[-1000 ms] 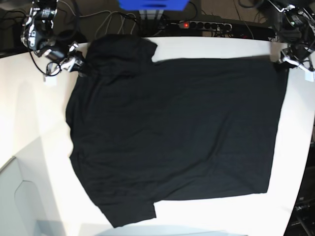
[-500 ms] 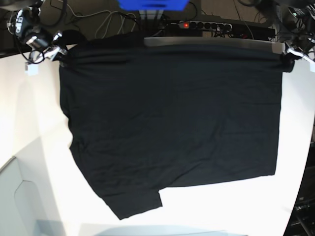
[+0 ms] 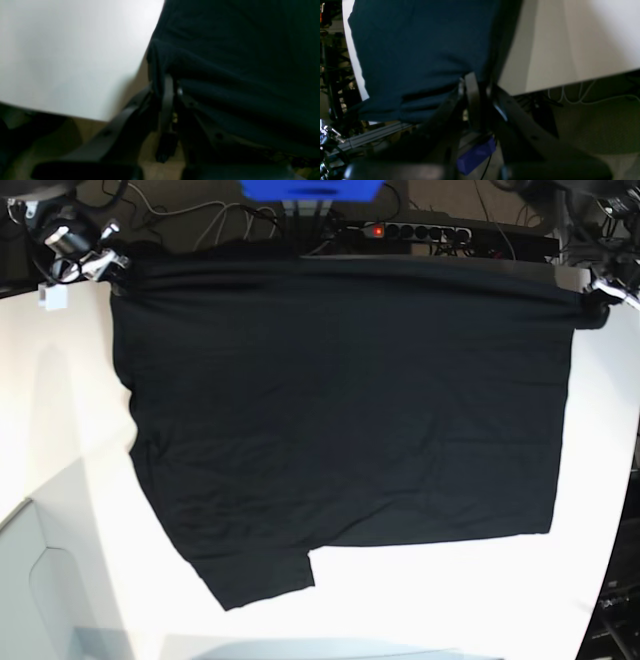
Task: Fold the T-shirt properly
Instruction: 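Pull both grippers back, dragging the shirt toward the robot, then lower the shirt edge and release it with both grippers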
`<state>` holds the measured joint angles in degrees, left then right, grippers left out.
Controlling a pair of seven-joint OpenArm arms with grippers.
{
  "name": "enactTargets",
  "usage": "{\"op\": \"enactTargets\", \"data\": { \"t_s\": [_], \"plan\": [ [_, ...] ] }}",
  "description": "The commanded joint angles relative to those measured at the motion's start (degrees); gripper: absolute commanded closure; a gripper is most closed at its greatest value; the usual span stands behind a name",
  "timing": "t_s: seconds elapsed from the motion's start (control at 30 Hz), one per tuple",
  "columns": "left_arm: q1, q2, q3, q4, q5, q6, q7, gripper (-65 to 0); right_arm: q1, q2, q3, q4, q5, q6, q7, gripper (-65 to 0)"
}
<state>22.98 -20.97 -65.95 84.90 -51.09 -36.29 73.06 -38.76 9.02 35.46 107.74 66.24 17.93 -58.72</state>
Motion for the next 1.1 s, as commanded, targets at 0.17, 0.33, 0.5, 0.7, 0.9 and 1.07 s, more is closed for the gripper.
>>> {"op": "enactTargets", "data": {
  "t_s": [0.17, 0.33, 0.5, 0.7, 0.9, 1.07],
  "plan": [
    [-0.87, -1.49, -0.46, 3.05, -0.29, 0.12, -1.36, -0.2, 3.73, 0.79, -2.98, 0.78, 0.27, -0.40, 1.27, 0.0],
    [-5.00, -0.17, -0.20, 2.61, 0.67, 0.47, -1.28, -0.2, 9.44, 1.05, -6.41, 0.52, -1.49, -0.40, 1.27, 0.0],
    [-10.19, 1.85, -0.20, 2.61, 6.91, 0.47, -1.28, -0.2, 15.42, 0.61, -8.96, -1.24, -11.25, -0.40, 1.27, 0.0],
    [-14.15, 2.99, -0.20, 2.70, 11.84, 0.47, -1.28, -0.2, 19.64, -0.18, -9.40, -4.40, -14.68, -0.40, 1.27, 0.0],
    [-16.08, 2.99, -0.46, 3.14, 12.19, 0.47, -1.28, -0.2, 21.05, -0.18, -9.40, -4.32, -14.68, -0.40, 1.27, 0.0],
    [-16.78, 2.99, -0.38, 3.05, 12.19, 0.56, -1.28, -0.1, 22.37, -0.09, -9.40, -4.32, -14.76, -0.40, 1.27, 0.0]
  ]
}}
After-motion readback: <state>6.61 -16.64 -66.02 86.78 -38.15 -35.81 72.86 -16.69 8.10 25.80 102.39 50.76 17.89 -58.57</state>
